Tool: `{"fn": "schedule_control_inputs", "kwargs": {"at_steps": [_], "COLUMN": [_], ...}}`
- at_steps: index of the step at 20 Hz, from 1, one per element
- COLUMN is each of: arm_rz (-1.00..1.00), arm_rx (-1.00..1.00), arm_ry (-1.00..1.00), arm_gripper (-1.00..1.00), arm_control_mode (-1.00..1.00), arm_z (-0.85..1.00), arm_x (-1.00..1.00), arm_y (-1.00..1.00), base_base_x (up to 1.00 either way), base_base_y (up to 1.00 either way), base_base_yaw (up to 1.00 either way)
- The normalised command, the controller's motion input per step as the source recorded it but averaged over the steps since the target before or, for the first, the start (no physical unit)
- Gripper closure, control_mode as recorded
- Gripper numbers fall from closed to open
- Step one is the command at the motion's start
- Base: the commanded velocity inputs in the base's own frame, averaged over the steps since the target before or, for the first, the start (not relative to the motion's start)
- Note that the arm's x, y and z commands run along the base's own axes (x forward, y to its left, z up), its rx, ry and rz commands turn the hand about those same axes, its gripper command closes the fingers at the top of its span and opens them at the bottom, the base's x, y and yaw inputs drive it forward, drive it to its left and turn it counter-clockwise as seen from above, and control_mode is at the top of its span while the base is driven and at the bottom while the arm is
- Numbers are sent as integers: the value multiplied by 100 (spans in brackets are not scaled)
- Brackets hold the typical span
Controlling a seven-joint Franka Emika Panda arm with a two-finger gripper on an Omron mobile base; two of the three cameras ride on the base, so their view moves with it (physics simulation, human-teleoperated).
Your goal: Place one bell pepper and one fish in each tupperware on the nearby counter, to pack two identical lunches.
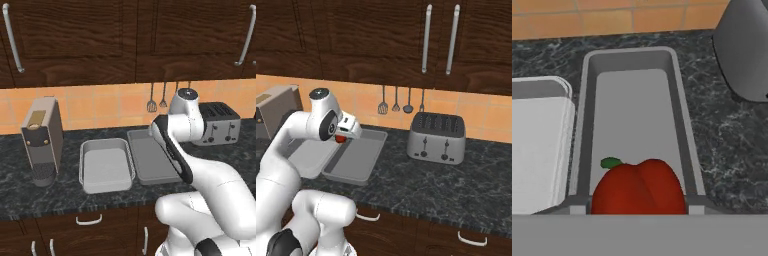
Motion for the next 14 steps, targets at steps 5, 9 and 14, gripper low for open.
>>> {"fn": "schedule_control_inputs", "kwargs": {"at_steps": [5,9,14], "arm_rz": [0,0,0], "arm_rx": [12,-3,-11], "arm_ry": [3,0,0], "arm_gripper": [100,-100,-100], "arm_control_mode": [-100,-100,-100], "arm_z": [-100,-100,-79], "arm_x": [95,100,71], "arm_y": [-33,23,29], "base_base_x": [0,0,0], "base_base_y": [0,0,0], "base_base_yaw": [0,0,0]}}
